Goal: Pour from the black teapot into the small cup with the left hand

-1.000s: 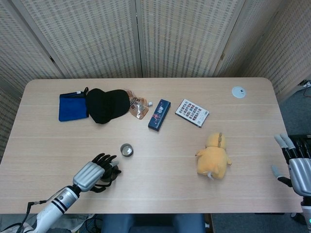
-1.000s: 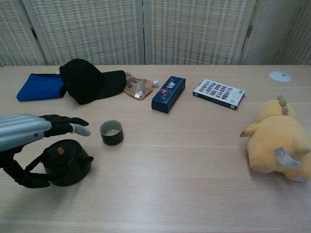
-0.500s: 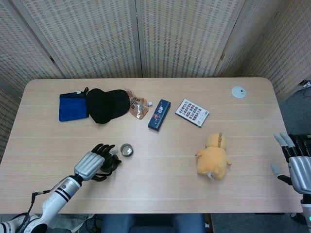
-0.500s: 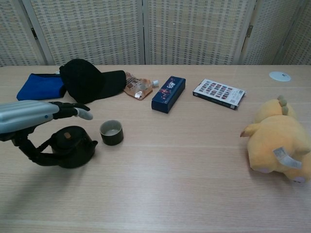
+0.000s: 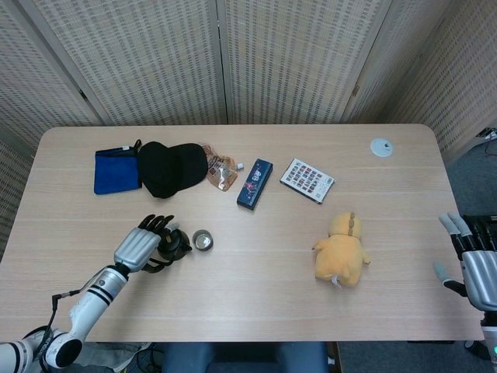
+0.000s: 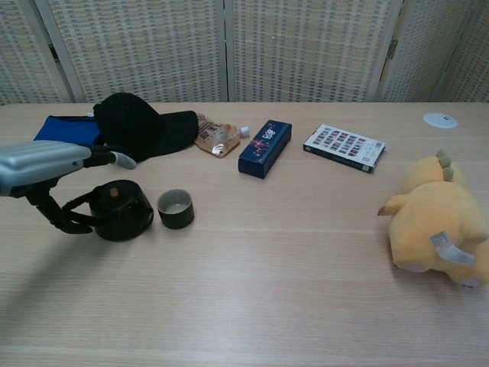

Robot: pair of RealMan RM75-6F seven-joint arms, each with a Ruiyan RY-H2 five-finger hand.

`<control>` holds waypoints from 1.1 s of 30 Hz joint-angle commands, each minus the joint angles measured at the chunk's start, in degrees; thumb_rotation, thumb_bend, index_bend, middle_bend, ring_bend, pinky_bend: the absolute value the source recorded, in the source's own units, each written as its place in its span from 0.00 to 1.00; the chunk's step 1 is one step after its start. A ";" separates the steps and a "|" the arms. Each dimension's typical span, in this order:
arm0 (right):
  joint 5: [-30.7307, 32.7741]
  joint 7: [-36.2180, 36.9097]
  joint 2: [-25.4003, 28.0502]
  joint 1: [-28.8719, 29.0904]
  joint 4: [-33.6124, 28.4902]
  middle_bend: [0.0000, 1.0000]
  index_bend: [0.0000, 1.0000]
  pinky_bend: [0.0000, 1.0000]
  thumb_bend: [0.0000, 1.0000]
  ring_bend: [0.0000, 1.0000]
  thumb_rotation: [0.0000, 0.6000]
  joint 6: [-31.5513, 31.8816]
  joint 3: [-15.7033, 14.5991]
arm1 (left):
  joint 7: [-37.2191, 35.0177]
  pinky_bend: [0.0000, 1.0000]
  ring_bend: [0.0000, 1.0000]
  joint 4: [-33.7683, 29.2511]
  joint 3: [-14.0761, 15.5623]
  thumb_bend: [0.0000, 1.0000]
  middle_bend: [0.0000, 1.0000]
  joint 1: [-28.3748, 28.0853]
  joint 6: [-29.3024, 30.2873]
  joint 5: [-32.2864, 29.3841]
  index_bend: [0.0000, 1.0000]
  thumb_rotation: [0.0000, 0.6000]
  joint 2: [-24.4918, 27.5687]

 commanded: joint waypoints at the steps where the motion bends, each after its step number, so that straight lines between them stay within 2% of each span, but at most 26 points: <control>1: 0.04 -0.14 0.00 0.01 -0.10 0.04 0.00 0.01 0.29 0.00 1.00 -0.02 0.00 | -0.43 0.00 0.01 0.88 -0.38 0.21 0.00 -0.36 0.09 -0.72 0.00 1.00 -0.30; 9: 0.03 -0.61 0.01 -0.01 -0.50 0.04 0.00 0.01 0.29 0.00 1.00 0.04 -0.04 | -0.53 0.00 0.01 0.58 0.87 0.21 0.00 0.01 1.06 -0.45 0.00 1.00 0.69; 13: 0.06 -0.75 0.03 0.02 -0.60 0.04 0.00 0.01 0.29 0.00 1.00 -0.03 -0.05 | -1.50 0.00 0.02 -0.38 2.10 0.21 0.00 1.12 3.39 1.98 0.00 1.00 1.75; 15: -0.02 -0.80 -0.01 0.05 -0.64 0.04 0.00 0.01 0.29 0.00 1.00 -0.04 -0.07 | -2.58 0.00 0.03 -0.47 2.68 0.21 0.00 1.60 4.64 3.78 0.02 1.00 2.10; 17: -0.11 -0.87 -0.05 0.07 -0.69 0.04 0.00 0.01 0.29 0.00 1.00 -0.07 -0.11 | -4.48 0.00 0.07 -0.09 3.48 0.21 0.00 2.20 6.62 6.82 0.08 1.00 2.33; 19: -0.15 -0.95 -0.07 0.08 -0.73 0.04 0.00 0.01 0.29 0.00 1.00 -0.08 -0.14 | -5.86 0.00 0.13 0.58 4.07 0.21 0.04 2.57 8.08 9.10 0.16 1.00 2.33; 23: -0.19 -1.10 -0.12 0.02 -0.81 0.04 0.00 0.01 0.29 0.00 1.00 0.04 -0.17 | -8.57 0.00 0.26 2.22 5.18 0.21 0.23 2.92 10.26 13.05 0.31 1.00 2.26; 26: -0.17 -1.24 -0.12 -0.05 -0.87 0.04 0.00 0.01 0.29 0.00 1.00 0.10 -0.22 | -8.28 0.00 0.33 3.21 5.83 0.21 0.33 2.98 10.76 14.45 0.39 1.00 2.18; 33: -0.23 -1.56 0.00 -0.21 -1.17 0.04 0.00 0.01 0.29 0.00 1.00 0.31 -0.31 | -6.48 0.00 0.36 3.67 6.35 0.21 0.36 3.00 10.27 14.68 0.42 1.00 1.81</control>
